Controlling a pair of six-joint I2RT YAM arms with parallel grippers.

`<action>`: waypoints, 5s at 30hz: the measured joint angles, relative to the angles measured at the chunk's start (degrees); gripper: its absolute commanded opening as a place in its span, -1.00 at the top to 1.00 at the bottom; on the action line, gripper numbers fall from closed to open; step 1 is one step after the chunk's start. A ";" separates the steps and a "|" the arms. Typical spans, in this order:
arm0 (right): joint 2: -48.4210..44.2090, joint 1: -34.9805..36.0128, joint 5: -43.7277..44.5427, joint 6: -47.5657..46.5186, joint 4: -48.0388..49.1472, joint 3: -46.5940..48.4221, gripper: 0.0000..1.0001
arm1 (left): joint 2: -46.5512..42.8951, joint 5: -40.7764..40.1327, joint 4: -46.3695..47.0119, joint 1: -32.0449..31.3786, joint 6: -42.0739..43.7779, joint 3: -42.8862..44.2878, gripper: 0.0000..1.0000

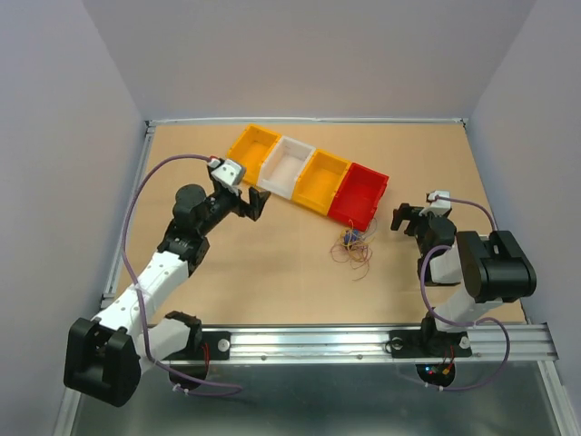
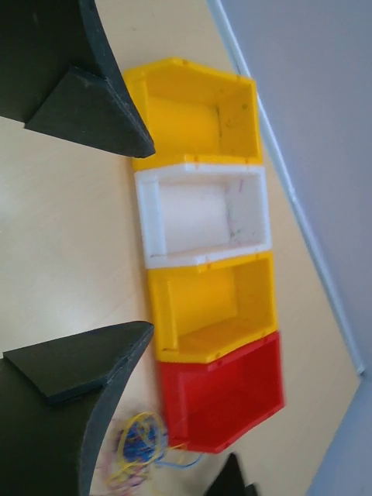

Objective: Untangle the cables

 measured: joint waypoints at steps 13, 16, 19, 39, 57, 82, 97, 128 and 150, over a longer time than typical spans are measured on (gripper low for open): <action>-34.75 2.38 4.44 19.28 -43.17 19.43 -0.84 | 11.26 10.64 -10.34 -17.99 15.32 0.66 -0.98; -44.19 2.62 -0.44 23.34 -47.82 15.96 -0.86 | 11.26 9.84 -10.25 -21.53 16.46 0.66 -0.98; -48.30 2.64 -7.15 25.86 -53.00 14.23 -1.00 | 11.28 8.68 -10.21 -22.93 16.98 0.66 -0.98; -35.26 29.40 0.20 31.56 -63.69 6.21 0.27 | 11.08 -1.55 -11.37 -22.93 19.76 1.92 -0.98; -9.05 54.69 -5.70 18.62 -52.37 19.58 0.83 | 9.53 0.98 -6.25 -14.97 21.11 -0.48 -0.98; -16.50 54.31 1.90 16.96 -48.02 16.63 -0.35 | 11.21 22.95 -25.77 -5.92 41.83 -1.36 -0.96; -10.16 54.31 -2.95 14.10 -47.56 16.63 -0.59 | 24.98 15.10 -17.20 -5.92 31.08 7.23 -0.93; -19.67 54.31 11.34 18.84 -46.10 11.52 0.99 | 26.82 16.44 -27.10 0.52 26.88 16.20 1.00; -56.78 54.27 34.56 23.74 -55.65 -1.25 -0.92 | 1.70 13.64 -21.88 9.18 16.96 11.87 1.00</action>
